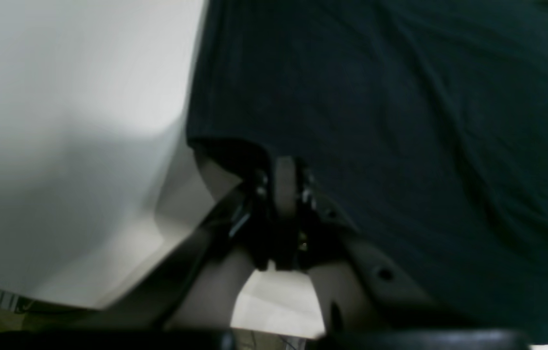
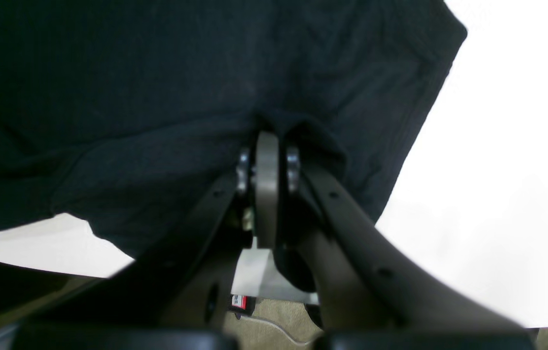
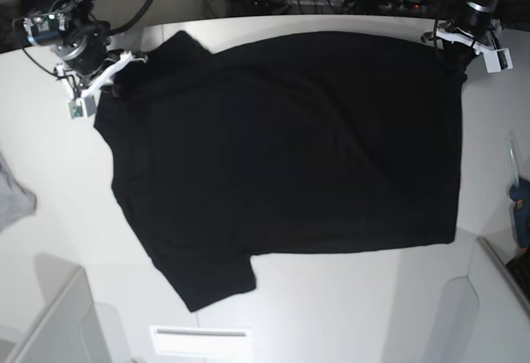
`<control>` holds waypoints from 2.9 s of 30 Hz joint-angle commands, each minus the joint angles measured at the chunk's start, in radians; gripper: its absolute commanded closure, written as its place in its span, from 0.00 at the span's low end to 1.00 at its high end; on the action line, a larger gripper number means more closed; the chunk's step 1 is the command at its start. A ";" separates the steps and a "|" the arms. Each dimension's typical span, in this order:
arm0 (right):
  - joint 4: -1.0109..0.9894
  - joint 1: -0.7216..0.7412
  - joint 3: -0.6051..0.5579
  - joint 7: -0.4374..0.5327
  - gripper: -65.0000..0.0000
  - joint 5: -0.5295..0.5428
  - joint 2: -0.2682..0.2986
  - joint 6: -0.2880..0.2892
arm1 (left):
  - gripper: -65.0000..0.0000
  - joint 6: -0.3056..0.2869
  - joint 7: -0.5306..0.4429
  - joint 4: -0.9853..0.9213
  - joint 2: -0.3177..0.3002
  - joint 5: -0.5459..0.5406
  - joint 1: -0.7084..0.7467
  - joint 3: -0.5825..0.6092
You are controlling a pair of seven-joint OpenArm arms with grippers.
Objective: Fold the T-shirt properly
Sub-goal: 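Lift the shoulder corners and pull them toward the robot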
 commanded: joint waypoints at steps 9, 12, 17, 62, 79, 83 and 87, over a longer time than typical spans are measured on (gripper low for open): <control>0.019 0.031 0.001 -0.058 1.00 0.019 0.005 0.001 | 1.00 0.030 -0.016 0.023 -0.059 -0.333 0.049 -0.104; 0.021 0.056 -0.001 -0.104 1.00 0.019 0.002 0.001 | 1.00 0.032 -0.016 0.023 -0.074 -0.387 0.049 -0.105; 0.021 0.112 -0.001 -0.150 1.00 0.019 0.002 0.001 | 1.00 0.089 -0.016 0.022 -0.082 -0.404 0.019 -0.099; -0.257 0.402 -0.214 -0.053 1.00 0.015 0.027 -0.076 | 1.00 0.245 0.158 -0.118 -0.105 -0.032 -0.395 -0.098; -0.364 0.427 -0.214 -0.026 1.00 0.015 0.024 -0.076 | 1.00 0.245 0.160 -0.224 -0.100 0.129 -0.486 -0.038; -0.366 0.427 -0.214 -0.030 1.00 0.015 0.025 -0.076 | 1.00 0.245 0.160 -0.224 -0.102 0.130 -0.491 -0.041; -0.366 0.427 -0.214 -0.027 1.00 0.015 0.024 -0.078 | 1.00 0.245 0.160 -0.251 -0.105 0.130 -0.491 -0.042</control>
